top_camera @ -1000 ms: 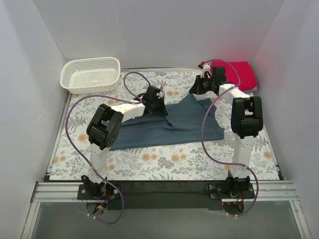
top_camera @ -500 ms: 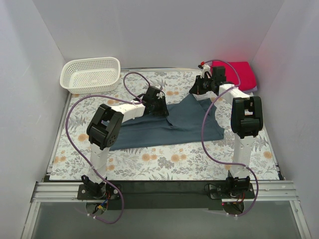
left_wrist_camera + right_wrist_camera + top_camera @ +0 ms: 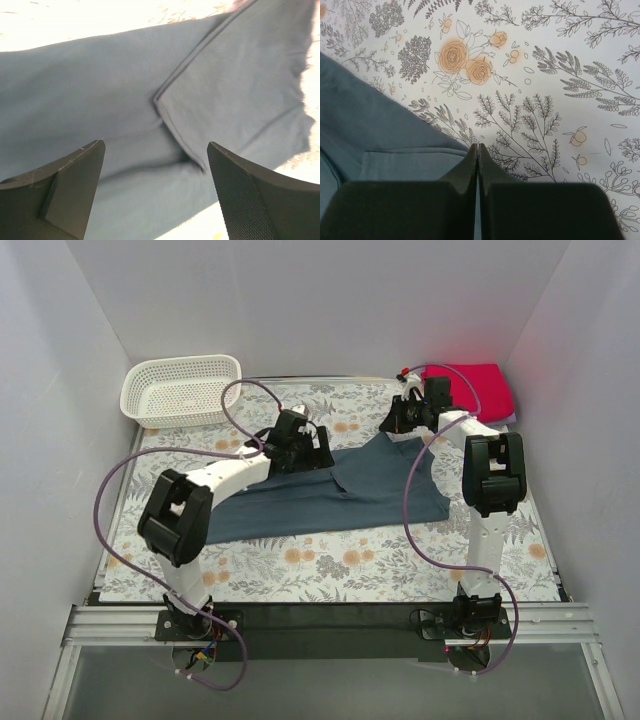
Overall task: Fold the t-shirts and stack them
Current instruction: Fold the tshirt
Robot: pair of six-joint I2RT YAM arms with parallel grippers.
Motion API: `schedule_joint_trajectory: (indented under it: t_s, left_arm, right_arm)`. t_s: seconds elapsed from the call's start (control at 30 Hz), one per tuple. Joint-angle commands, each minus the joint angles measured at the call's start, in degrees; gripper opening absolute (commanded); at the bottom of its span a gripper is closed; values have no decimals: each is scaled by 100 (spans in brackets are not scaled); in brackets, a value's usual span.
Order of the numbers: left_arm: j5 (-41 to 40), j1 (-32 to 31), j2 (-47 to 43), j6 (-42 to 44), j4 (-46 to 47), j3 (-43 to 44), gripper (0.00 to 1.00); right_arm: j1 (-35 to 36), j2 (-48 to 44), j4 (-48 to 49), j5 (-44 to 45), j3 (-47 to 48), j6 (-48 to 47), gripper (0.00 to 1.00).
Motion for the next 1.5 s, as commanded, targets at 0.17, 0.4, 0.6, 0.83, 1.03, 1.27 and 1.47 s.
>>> schedule_joint_trajectory:
  t_s: [0.17, 0.4, 0.6, 0.83, 1.03, 1.27, 1.47]
  left_arm:
    - [-810, 210, -1865, 362, -371, -1205, 77]
    - [-1601, 552, -2894, 653, -451, -2330, 77]
    - [-2050, 658, -3098, 723, -195, -2639, 76]
    - [-1979, 711, -3115, 741, -178, -2612, 76]
    - [-2050, 720, -3142, 741, -143, -2647, 76]
    - [-2102, 720, -3054, 724, -151, -2639, 76]
    - [-2129, 729, -3028, 724, -151, -2648, 76]
  right_arm:
    - [86, -462, 188, -121, -495, -319, 1]
    - [174, -1042, 188, -24, -1172, -442, 1]
    - [165, -1517, 197, 266, -1716, -495, 1]
    - [174, -1789, 205, 485, -2191, -513, 1]
    - [148, -1843, 355, 960, -2499, -495, 1]
    - [7, -2062, 742, 1039, -2974, -328, 1]
    - [-2, -2291, 742, 935, -3027, -284, 1]
